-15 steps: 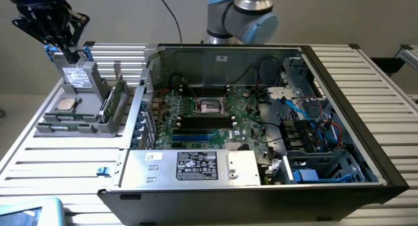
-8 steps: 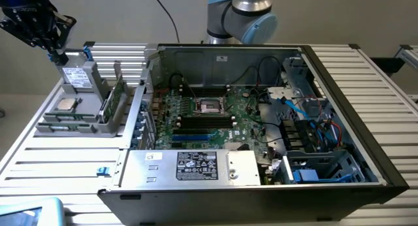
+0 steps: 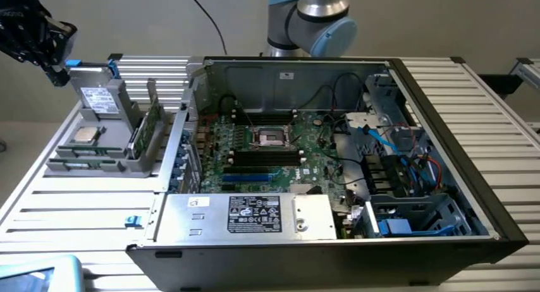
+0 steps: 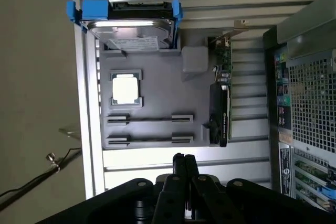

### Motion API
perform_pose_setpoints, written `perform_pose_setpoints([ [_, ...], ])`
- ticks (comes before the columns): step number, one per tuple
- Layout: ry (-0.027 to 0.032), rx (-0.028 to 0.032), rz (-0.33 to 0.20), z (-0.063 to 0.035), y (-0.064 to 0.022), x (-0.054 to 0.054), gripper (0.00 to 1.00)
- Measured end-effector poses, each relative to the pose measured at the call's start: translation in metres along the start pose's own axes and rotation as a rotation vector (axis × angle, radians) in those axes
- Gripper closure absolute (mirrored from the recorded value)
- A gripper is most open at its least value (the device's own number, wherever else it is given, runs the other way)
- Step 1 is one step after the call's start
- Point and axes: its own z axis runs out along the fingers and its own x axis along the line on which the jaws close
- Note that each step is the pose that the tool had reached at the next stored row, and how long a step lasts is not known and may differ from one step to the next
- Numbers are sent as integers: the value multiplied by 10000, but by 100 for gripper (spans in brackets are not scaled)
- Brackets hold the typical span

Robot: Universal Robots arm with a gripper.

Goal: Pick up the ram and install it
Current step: 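Reach for the ram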

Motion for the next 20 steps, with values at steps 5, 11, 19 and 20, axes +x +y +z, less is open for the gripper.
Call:
perform_pose_setpoints([
  [5,-1,3,1,10,31,145,89],
  [11,0,3,1,15,86,325,89],
  [19,0,3,1,20,146,465,89],
  [20,0,3,1,20,146,465,89],
])
